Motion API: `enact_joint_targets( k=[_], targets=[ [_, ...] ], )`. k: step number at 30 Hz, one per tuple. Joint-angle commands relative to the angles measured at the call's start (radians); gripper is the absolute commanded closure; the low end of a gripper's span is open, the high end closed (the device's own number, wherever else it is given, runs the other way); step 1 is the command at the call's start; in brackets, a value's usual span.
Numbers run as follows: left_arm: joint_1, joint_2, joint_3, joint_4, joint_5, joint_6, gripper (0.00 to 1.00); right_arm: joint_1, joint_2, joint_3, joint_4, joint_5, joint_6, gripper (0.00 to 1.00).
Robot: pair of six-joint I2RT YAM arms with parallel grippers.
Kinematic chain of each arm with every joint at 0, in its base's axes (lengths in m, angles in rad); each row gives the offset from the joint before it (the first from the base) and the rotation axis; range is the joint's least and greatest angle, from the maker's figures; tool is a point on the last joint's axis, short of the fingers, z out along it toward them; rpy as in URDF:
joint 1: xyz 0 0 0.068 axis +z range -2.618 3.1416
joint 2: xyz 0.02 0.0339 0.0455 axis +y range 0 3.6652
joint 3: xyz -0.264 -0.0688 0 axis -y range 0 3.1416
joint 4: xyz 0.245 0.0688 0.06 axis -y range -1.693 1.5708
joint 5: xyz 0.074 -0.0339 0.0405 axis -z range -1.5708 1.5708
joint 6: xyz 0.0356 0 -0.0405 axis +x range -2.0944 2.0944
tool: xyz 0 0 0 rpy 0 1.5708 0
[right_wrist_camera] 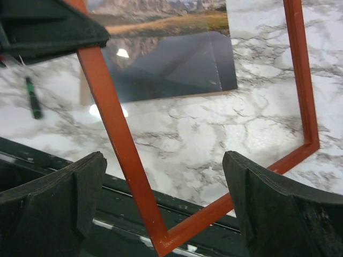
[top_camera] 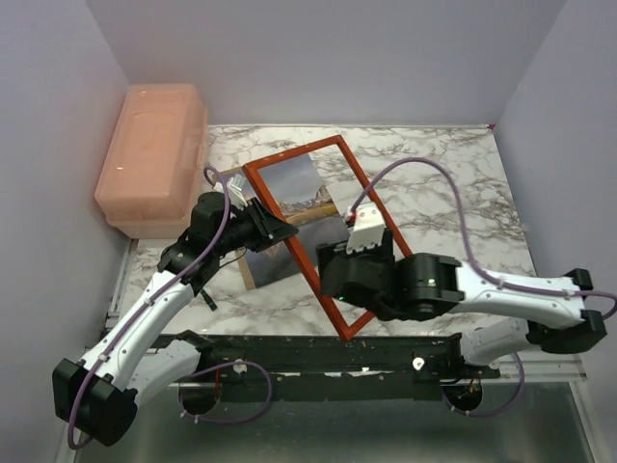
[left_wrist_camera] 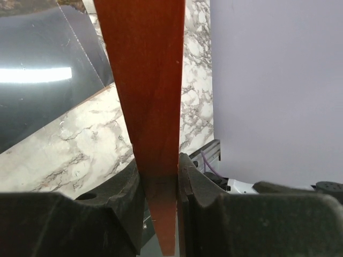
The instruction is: Put the photo into the frame
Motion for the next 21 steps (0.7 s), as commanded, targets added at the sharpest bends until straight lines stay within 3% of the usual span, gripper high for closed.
enact_joint_targets(
  k=[1, 8, 16, 21],
  targets=[
    [0.001, -0.043, 0.069, -0.009, 0.017, 0.062, 1.00, -0.078, -0.193, -0.112, 0.344, -0.170, -0.192, 0.00],
    [0.001, -0.065, 0.144, -0.056, 0.052, 0.133, 1.00, -0.177, -0.188, -0.083, 0.392, -0.343, -0.306, 0.00],
    [0.001, -0.057, 0.239, -0.156, 0.073, 0.216, 1.00, -0.426, -0.161, -0.102, 0.525, -0.800, -0.392, 0.00],
    [0.001, -0.054, 0.259, -0.167, 0.085, 0.203, 1.00, -0.489, -0.132, -0.114, 0.618, -1.058, -0.405, 0.00]
  ],
)
